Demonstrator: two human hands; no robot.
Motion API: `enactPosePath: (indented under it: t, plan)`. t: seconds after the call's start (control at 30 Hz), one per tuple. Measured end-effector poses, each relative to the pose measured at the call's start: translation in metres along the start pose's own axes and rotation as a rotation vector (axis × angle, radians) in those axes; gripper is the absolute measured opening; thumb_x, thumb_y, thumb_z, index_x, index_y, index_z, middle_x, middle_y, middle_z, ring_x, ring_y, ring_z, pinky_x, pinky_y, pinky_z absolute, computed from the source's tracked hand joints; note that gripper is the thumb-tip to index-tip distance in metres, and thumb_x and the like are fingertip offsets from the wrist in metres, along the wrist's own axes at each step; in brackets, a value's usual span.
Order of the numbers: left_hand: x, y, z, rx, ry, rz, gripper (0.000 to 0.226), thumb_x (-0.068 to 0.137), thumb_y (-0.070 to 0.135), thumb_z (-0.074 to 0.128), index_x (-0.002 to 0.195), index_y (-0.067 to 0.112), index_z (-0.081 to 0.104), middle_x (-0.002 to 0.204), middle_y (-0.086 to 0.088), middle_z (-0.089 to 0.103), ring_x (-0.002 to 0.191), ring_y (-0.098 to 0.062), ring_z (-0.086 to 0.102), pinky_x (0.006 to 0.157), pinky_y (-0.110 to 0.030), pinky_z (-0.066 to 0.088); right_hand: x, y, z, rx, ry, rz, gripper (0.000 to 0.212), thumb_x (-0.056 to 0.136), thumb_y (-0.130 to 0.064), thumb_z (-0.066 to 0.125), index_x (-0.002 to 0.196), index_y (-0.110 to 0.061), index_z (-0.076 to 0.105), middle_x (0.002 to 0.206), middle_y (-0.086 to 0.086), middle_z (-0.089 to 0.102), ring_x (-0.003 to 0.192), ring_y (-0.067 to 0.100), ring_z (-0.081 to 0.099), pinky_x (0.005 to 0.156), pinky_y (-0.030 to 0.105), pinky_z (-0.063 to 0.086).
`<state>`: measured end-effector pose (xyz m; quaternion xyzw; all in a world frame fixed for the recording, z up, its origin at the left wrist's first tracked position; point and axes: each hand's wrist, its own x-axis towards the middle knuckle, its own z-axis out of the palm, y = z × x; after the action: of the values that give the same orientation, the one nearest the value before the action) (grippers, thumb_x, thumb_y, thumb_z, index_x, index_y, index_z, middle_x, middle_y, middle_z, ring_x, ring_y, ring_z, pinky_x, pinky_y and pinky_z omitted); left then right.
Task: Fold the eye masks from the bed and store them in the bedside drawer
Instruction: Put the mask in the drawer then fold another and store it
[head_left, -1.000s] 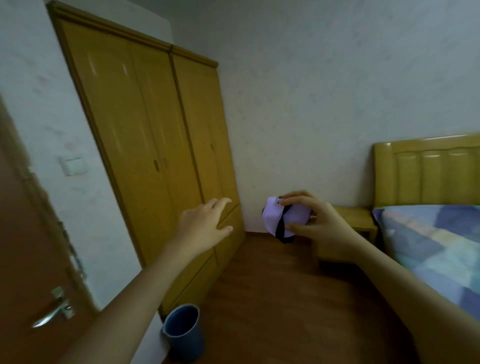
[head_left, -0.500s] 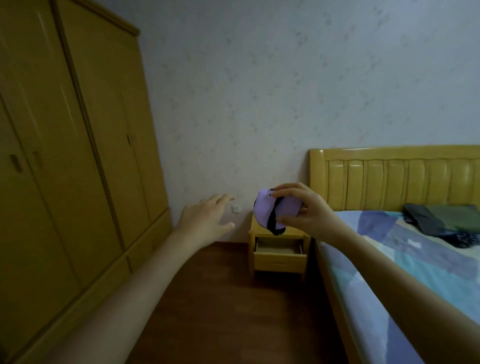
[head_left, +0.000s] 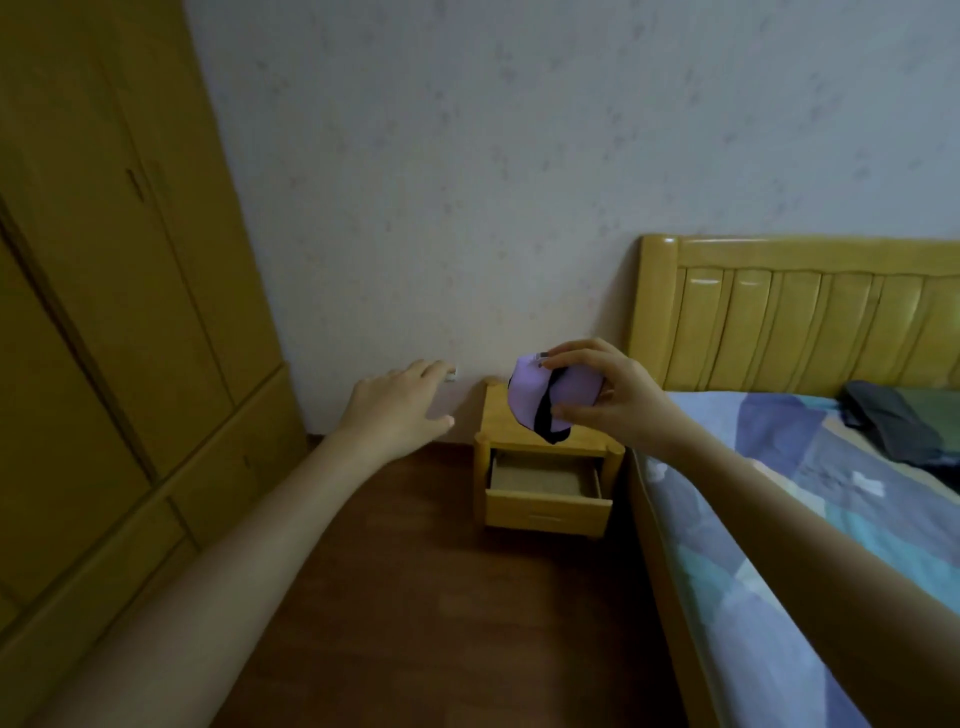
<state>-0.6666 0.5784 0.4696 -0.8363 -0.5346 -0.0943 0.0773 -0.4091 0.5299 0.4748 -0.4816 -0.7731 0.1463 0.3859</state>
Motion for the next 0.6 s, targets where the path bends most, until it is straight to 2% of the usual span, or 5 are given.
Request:
enactPosePath:
  t: [0.1, 0.23, 0.4, 0.5, 0.6]
  plan:
    - [0.056, -0.004, 0.036, -0.027, -0.08, 0.034, 0.065, 0.089, 0.051, 0.051, 0.145, 0.03, 0.027, 0.151, 0.004, 0.036, 0.126, -0.025, 0.05, 0.092, -0.041, 0.043, 0.028, 0.049, 0.009, -0.018, -0.025, 0.069, 0.046, 0.072, -0.008, 0.077, 0.115, -0.02, 0.064, 0.122, -0.008, 0.053, 0.114, 0.0, 0.05, 0.085, 0.011, 0.048]
    - [0.123, -0.004, 0.084, -0.06, -0.146, 0.114, 0.062, 0.09, 0.049, 0.05, 0.144, 0.03, 0.028, 0.145, 0.003, 0.043, 0.121, -0.026, 0.053, 0.09, -0.041, 0.044, 0.055, 0.112, 0.012, 0.014, -0.033, 0.17, 0.047, 0.07, -0.006, 0.078, 0.11, -0.027, 0.064, 0.118, -0.019, 0.051, 0.113, -0.004, 0.05, 0.082, 0.009, 0.046]
    - [0.212, 0.0, 0.157, -0.077, -0.237, 0.167, 0.062, 0.091, 0.049, 0.051, 0.145, 0.03, 0.028, 0.144, 0.003, 0.044, 0.12, -0.022, 0.054, 0.088, -0.04, 0.044, 0.101, 0.212, 0.022, 0.015, -0.079, 0.244, 0.047, 0.07, -0.005, 0.078, 0.109, -0.027, 0.063, 0.121, -0.005, 0.053, 0.111, -0.008, 0.048, 0.084, 0.008, 0.044]
    - [0.263, -0.001, 0.203, -0.095, -0.273, 0.151, 0.06, 0.091, 0.048, 0.051, 0.143, 0.028, 0.03, 0.142, 0.002, 0.045, 0.119, -0.022, 0.054, 0.084, -0.039, 0.044, 0.138, 0.277, 0.036, 0.053, -0.125, 0.279, 0.046, 0.07, -0.006, 0.078, 0.109, -0.026, 0.063, 0.123, -0.002, 0.053, 0.113, 0.002, 0.051, 0.086, 0.012, 0.047]
    - [0.31, -0.004, 0.245, -0.1, -0.331, 0.132, 0.06, 0.091, 0.048, 0.051, 0.143, 0.027, 0.03, 0.14, 0.0, 0.046, 0.117, -0.023, 0.055, 0.08, -0.037, 0.044, 0.171, 0.339, 0.054, 0.099, -0.184, 0.334, 0.045, 0.07, -0.005, 0.079, 0.109, -0.023, 0.065, 0.123, -0.001, 0.053, 0.116, 0.011, 0.052, 0.088, 0.023, 0.051]
